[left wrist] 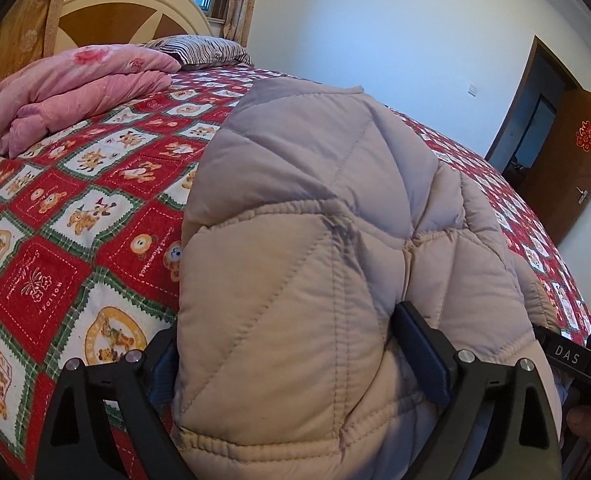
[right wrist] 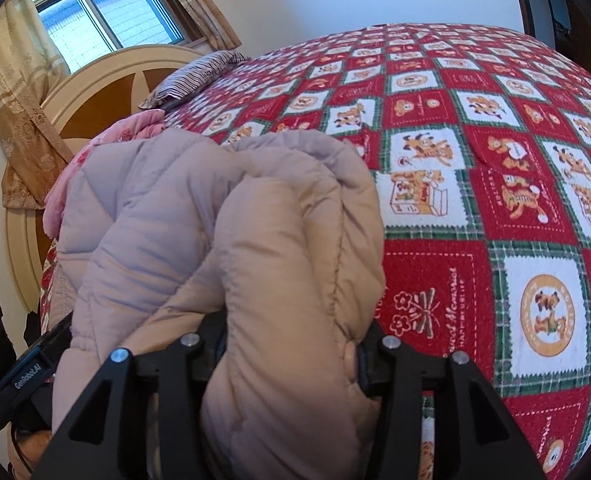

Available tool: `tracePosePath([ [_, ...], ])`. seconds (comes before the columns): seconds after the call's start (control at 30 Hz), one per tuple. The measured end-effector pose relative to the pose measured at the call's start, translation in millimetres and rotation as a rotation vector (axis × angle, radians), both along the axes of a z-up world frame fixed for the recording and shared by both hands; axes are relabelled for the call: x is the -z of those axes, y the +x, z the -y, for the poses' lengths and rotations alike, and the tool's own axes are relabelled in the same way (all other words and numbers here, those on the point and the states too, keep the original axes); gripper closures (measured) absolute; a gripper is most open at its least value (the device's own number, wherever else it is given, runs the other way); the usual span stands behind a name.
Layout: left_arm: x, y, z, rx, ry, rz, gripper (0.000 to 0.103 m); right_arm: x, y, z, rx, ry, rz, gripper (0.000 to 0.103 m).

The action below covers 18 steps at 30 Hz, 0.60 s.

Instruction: Fold large clothes

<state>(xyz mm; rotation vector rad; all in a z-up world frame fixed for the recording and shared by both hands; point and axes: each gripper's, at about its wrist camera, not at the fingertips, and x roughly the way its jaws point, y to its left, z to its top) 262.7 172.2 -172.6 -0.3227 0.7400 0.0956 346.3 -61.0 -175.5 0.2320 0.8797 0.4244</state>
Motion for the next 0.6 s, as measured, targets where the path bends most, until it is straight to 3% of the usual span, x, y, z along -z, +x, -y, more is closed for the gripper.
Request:
tracePosePath([
  [0.1,-18,-12,1,-0.028,0.042,-0.005,0.009,-8,-4,-1,0.015,-0.034,0.010,0.047],
  [0.2,-49,-41,5,-0.025,0.067,0.054,0.009,-28,-18,2,0.029,-0.067,0.039,0.038],
  [0.27,-70,-64,7,-0.027,0.076,0.092,0.009,-48,-38,6,0.040,-0.093,0.087,0.028],
  [0.43,-111,-124,14,-0.017,0.090,0.160,0.009,-100,-113,12,0.007,-0.101,0.218,0.023],
  [0.6,-137,-165,22,-0.002,0.120,0.233,0.009,-128,-173,12,-0.006,-0.088,0.331,0.017],
])
